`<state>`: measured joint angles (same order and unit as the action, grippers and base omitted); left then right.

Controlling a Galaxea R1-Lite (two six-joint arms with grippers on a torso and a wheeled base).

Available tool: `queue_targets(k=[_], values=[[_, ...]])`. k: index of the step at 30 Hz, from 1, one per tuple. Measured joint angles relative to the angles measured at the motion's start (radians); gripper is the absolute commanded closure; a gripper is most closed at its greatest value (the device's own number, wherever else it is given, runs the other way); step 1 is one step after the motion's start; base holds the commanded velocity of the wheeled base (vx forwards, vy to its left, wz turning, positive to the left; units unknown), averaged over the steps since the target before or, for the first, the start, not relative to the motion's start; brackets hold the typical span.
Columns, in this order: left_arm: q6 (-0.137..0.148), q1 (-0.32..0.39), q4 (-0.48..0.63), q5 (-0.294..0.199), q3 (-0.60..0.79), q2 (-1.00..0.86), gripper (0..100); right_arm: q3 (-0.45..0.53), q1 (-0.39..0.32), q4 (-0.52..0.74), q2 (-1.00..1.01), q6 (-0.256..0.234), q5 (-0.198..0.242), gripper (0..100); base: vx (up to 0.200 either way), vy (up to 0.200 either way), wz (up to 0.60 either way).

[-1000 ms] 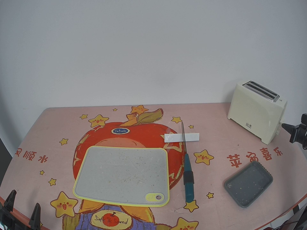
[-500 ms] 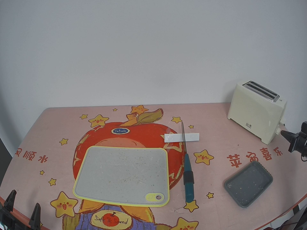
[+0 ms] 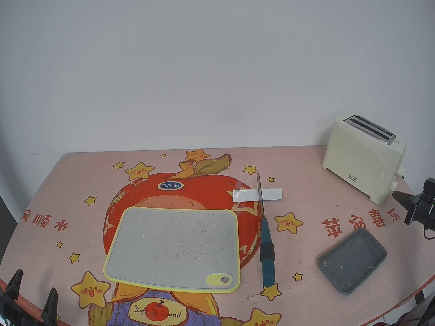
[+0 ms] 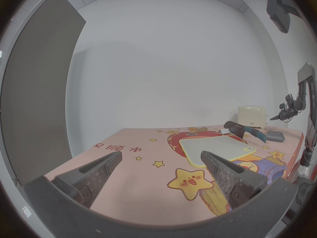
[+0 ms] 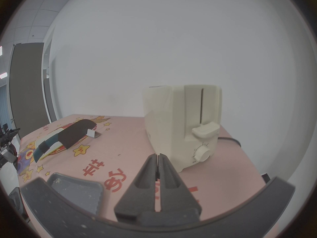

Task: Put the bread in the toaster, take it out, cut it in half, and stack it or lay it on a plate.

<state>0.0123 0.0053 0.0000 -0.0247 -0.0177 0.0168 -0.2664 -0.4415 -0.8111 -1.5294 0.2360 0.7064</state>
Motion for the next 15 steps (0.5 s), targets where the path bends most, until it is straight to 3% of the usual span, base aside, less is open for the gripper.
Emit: queue_targets(k=[8, 15], values=[[0.000, 0.000, 0.000, 0.000, 0.000, 0.000, 0, 0.108, 0.026, -0.002, 0.016, 0.166, 0.002, 100, 0.000, 0.000, 0.00], [0.000, 0.000, 0.000, 0.000, 0.000, 0.000, 0, 0.128, 0.023, -0.022, 0.049, 0.170, 0.002, 100, 0.000, 0.000, 0.00]])
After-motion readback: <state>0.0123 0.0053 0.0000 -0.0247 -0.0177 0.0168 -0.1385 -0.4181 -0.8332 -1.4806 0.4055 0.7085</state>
